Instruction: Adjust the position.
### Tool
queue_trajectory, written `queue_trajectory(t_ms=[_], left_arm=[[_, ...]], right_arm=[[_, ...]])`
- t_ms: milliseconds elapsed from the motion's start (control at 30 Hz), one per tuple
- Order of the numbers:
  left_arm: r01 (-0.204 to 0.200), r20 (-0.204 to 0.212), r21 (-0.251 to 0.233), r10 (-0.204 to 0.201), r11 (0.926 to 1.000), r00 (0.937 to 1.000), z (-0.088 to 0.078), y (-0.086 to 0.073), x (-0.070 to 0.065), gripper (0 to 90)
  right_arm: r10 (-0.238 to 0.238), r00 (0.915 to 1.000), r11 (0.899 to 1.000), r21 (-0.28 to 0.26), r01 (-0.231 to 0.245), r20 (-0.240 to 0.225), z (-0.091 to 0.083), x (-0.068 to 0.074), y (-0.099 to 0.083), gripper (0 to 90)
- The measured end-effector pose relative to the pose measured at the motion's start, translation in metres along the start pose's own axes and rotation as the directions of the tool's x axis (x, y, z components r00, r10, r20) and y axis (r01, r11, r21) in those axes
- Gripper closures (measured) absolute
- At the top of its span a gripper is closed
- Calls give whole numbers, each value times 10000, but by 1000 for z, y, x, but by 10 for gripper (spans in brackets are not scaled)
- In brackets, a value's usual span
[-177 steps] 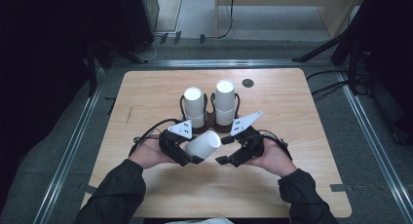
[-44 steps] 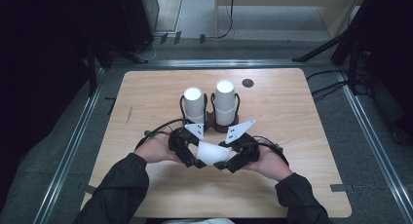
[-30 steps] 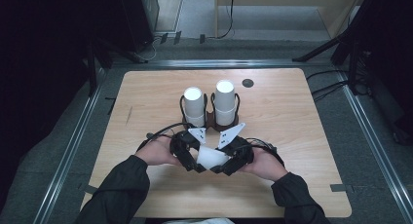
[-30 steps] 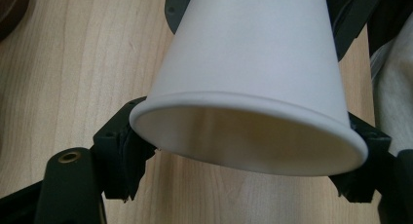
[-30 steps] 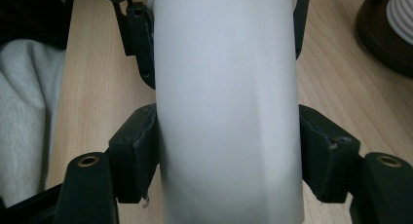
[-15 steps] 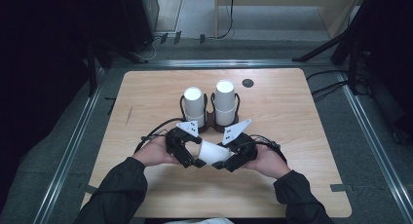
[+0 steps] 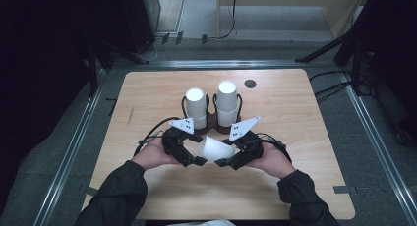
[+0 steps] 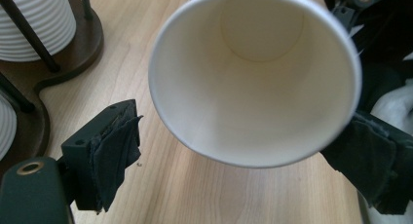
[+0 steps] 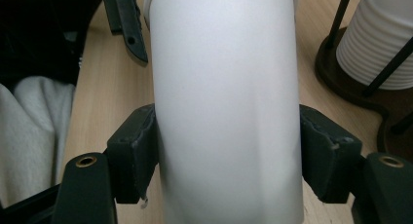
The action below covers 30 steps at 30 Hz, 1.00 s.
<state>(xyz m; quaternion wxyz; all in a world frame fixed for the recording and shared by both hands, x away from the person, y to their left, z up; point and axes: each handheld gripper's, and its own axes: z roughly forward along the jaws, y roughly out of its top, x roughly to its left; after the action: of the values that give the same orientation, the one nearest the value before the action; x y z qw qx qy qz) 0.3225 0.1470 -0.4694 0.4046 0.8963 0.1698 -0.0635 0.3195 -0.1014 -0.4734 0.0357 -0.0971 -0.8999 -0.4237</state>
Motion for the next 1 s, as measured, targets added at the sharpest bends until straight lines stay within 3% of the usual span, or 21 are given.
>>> queue_trajectory(t_ms=[267,533,633,867,1000], left_arm=[[127,161,-656,-117,9978,9998,-3,2,-4,94],[284,388,-1213,-238,9922,9990,-3,5,-7,98],[342,457,-1382,-281,9898,9986,-4,5,-7,139],[-41,367,-1410,93,9900,9993,-8,7,-9,203],[-60,378,-1385,113,9903,9992,-9,7,-9,219]], right_arm=[[71,9998,9984,-554,-80,-160,-8,1,4,304],[34,9992,9981,-615,-58,-389,-4,3,6,304],[0,9988,9982,-593,-29,-488,-2,4,6,304],[-10,9989,9983,-584,-18,-476,-2,4,7,311],[-2,9989,9981,-619,-27,-475,-2,5,7,314]])
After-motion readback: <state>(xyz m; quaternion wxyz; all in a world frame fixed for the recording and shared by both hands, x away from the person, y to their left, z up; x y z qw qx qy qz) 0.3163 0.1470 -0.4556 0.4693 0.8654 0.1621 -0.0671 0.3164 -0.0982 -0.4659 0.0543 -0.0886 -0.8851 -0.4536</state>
